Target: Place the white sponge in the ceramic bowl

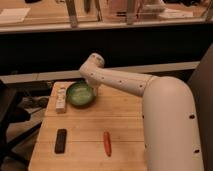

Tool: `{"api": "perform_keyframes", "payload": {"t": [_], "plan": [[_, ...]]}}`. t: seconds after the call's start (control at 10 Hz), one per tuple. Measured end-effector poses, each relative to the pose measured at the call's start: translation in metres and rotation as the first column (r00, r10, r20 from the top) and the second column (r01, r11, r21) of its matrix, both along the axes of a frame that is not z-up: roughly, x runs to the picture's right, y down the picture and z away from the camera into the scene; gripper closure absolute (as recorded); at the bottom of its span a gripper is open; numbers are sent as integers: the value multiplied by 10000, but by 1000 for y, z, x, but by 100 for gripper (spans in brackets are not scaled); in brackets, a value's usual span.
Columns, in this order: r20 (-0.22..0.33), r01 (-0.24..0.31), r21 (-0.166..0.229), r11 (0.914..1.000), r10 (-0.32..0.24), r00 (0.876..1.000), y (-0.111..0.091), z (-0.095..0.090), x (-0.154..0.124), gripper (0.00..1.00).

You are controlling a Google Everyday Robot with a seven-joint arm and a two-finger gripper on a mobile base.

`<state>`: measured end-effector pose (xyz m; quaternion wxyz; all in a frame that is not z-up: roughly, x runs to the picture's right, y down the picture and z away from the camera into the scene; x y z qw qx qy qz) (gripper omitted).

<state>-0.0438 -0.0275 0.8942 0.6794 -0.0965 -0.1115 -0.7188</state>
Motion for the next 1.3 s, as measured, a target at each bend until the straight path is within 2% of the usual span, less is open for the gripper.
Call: {"api": "perform_keyframes", "payload": {"t": [1.3], "plan": [[404, 710, 173, 9973, -716, 9966, -5, -1, -5, 97]]}}
